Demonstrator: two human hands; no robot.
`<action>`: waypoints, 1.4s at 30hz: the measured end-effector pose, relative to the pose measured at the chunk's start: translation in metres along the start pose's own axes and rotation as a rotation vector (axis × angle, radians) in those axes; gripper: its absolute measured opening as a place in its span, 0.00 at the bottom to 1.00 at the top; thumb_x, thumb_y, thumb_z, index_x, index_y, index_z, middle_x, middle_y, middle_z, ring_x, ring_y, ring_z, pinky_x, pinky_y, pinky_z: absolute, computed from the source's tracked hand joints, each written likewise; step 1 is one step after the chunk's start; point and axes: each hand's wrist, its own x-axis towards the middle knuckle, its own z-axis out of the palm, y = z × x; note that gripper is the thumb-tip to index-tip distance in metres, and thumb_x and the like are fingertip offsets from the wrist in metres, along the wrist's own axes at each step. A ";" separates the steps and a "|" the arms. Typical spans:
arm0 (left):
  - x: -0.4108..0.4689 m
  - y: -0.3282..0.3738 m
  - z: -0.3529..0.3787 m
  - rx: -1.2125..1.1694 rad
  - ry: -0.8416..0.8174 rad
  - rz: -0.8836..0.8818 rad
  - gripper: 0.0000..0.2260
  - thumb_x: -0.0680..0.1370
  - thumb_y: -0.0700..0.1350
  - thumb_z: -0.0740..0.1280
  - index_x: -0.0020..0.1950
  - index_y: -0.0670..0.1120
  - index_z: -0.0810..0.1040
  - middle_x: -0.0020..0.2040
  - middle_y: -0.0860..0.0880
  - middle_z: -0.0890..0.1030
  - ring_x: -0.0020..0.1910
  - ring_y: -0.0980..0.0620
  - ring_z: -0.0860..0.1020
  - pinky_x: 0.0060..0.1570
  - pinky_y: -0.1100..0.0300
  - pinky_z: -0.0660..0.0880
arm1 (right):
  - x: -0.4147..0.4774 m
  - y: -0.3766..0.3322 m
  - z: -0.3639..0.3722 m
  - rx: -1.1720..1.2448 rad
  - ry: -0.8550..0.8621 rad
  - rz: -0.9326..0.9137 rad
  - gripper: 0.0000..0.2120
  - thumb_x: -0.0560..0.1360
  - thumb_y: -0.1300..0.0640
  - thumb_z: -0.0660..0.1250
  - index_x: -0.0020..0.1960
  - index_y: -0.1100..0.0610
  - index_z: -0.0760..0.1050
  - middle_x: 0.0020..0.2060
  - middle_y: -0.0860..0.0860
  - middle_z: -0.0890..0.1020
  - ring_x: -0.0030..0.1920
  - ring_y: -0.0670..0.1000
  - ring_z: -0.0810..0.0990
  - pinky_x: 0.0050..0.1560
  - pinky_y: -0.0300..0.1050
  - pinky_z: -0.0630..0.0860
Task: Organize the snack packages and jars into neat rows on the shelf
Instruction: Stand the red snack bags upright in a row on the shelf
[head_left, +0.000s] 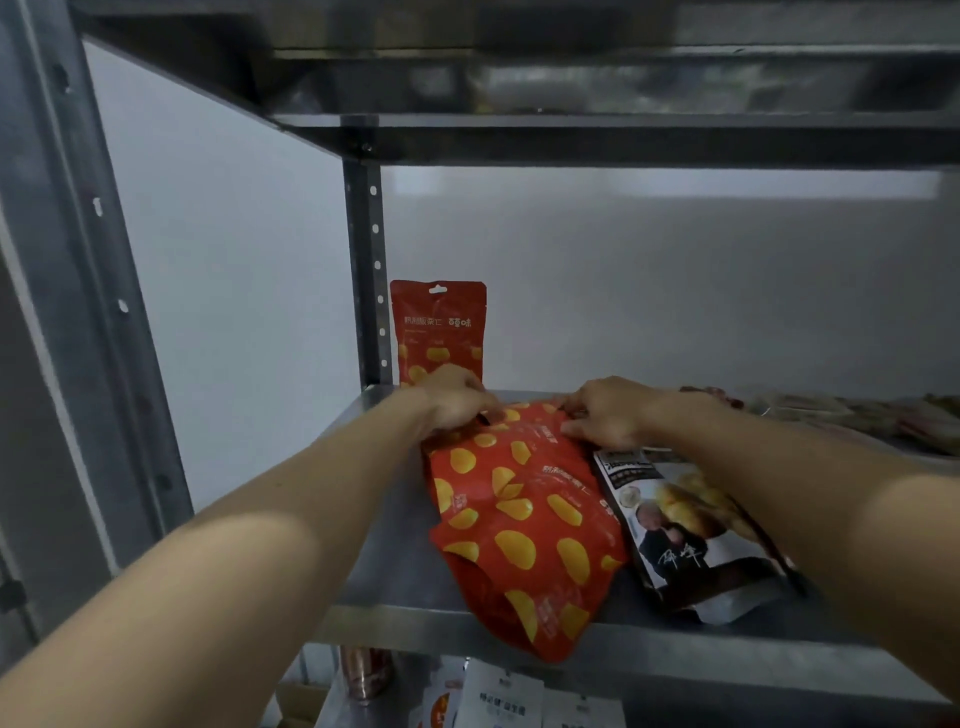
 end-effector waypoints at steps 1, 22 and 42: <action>0.004 0.003 0.004 0.032 -0.012 0.009 0.19 0.76 0.54 0.67 0.64 0.47 0.75 0.59 0.48 0.78 0.57 0.46 0.76 0.59 0.53 0.73 | 0.000 0.006 0.001 -0.010 0.003 0.008 0.19 0.81 0.47 0.60 0.68 0.54 0.75 0.63 0.54 0.79 0.61 0.56 0.77 0.63 0.50 0.73; 0.036 0.020 0.020 -0.003 0.052 -0.129 0.34 0.66 0.51 0.79 0.67 0.43 0.71 0.62 0.45 0.77 0.59 0.43 0.76 0.61 0.48 0.74 | 0.008 0.031 0.013 -0.035 0.242 0.160 0.19 0.76 0.56 0.62 0.67 0.56 0.72 0.64 0.57 0.73 0.65 0.59 0.68 0.63 0.54 0.65; 0.013 0.022 0.008 -0.247 0.476 0.262 0.22 0.69 0.47 0.78 0.56 0.51 0.70 0.54 0.51 0.75 0.52 0.51 0.75 0.51 0.57 0.76 | 0.015 0.006 0.006 1.112 0.486 0.212 0.25 0.73 0.49 0.74 0.63 0.59 0.70 0.56 0.54 0.80 0.56 0.56 0.79 0.56 0.50 0.77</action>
